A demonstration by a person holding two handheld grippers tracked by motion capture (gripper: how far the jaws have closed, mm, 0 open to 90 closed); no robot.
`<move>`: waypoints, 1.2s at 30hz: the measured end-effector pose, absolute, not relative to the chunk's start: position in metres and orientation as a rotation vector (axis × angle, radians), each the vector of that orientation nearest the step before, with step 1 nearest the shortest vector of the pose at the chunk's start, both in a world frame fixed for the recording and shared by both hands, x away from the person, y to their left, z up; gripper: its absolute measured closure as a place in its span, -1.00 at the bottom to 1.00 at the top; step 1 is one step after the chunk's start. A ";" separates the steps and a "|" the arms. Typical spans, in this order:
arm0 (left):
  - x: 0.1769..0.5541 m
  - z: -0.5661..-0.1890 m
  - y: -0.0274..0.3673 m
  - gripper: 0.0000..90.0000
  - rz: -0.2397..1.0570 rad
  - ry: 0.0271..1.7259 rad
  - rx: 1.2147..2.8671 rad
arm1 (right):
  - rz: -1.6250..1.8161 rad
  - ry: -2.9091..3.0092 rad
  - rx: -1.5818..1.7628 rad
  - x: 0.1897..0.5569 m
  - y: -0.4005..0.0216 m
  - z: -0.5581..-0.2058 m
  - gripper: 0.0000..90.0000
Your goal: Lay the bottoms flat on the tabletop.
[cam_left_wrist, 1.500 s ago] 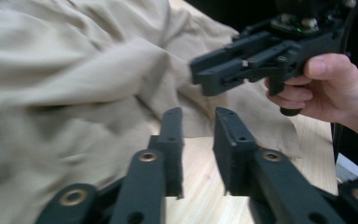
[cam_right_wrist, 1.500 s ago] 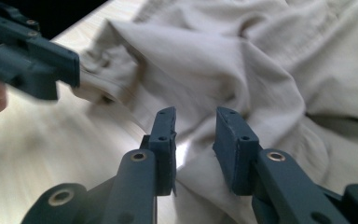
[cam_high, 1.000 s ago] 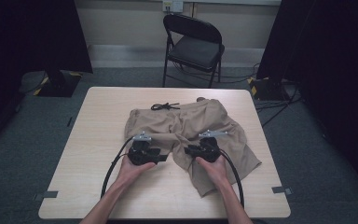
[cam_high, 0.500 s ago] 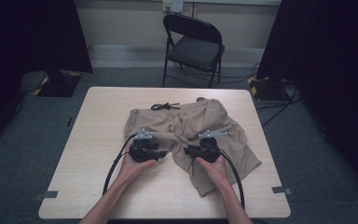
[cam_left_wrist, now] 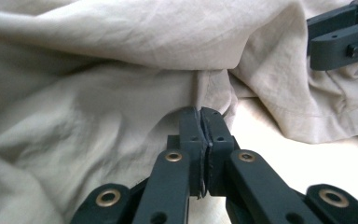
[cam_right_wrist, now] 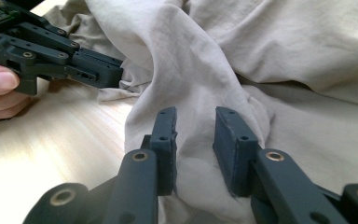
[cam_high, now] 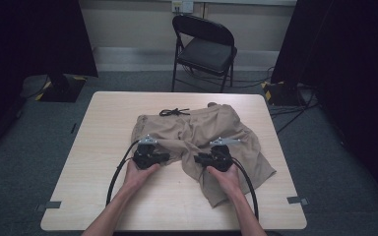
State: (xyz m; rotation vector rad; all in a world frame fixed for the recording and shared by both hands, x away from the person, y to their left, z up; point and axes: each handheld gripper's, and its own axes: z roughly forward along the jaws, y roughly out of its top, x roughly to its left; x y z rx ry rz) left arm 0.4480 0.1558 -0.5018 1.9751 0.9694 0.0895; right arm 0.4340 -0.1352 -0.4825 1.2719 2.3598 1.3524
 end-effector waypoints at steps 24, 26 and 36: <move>0.430 -0.461 0.219 0.99 0.112 0.957 1.798 | 1.327 2.503 1.157 0.395 -0.130 -0.496 -0.15; 0.431 -0.461 0.223 0.99 0.115 0.968 1.784 | 1.328 2.507 1.139 0.395 -0.131 -0.497 -0.12; 0.432 -0.463 0.249 0.99 0.110 1.018 1.715 | 1.265 2.495 1.058 0.385 -0.130 -0.497 0.50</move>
